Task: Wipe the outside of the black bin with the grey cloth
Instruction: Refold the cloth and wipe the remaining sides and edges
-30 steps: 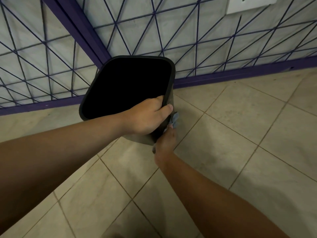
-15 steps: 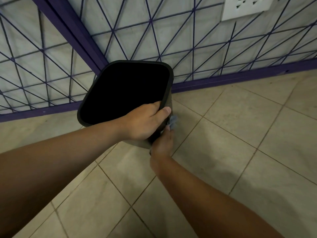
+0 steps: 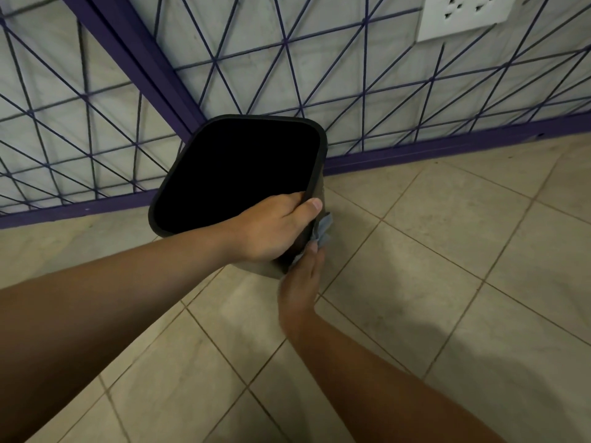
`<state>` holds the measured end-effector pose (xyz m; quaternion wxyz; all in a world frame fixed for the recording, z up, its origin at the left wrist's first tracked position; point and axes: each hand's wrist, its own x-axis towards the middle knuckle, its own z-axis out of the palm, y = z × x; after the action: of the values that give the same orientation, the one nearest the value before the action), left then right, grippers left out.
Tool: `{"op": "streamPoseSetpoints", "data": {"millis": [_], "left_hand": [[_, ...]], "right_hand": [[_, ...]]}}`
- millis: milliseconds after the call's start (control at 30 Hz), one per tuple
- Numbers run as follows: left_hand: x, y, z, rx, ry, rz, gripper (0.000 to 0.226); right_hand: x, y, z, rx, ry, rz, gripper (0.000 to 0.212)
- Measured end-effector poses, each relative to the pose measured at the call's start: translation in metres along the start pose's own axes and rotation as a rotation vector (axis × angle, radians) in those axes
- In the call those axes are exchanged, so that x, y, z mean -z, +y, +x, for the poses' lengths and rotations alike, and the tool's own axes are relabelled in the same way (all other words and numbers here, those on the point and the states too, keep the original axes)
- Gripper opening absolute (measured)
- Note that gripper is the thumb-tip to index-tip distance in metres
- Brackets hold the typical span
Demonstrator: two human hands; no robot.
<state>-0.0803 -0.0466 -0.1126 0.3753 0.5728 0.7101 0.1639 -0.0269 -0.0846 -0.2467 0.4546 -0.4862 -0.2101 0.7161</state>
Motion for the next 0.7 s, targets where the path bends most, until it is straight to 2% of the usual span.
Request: {"op": "streamPoseSetpoints", "data": {"millis": [133,267,333,433,500,633,700], "left_hand": [[0.000,0.002,0.000,0.017,0.003,0.008,0.041],[0.000,0.002,0.000,0.027,-0.007,-0.008,0.039],[0.000,0.002,-0.001,0.031,0.001,-0.010,0.037],[-0.001,0.004,-0.001,0.027,0.023,0.022,0.035],[-0.001,0.003,-0.001,0.028,0.020,0.035,0.037],[0.000,0.001,-0.001,0.021,0.007,-0.005,0.038],[-0.001,0.001,0.000,0.017,0.009,0.004,0.035]], "right_hand": [[0.004,-0.009,0.031,-0.101,0.061,-0.025,0.040],[0.003,0.003,0.006,0.004,-0.053,-0.012,0.040],[0.010,0.007,0.015,0.000,-0.020,-0.105,0.033],[0.017,0.001,0.037,-0.042,0.025,-0.292,0.039],[0.016,-0.005,0.035,-0.064,0.003,-0.261,0.041],[0.021,0.008,0.008,0.062,-0.093,-0.223,0.045],[0.022,0.011,0.019,0.018,-0.053,-0.263,0.033]]}}
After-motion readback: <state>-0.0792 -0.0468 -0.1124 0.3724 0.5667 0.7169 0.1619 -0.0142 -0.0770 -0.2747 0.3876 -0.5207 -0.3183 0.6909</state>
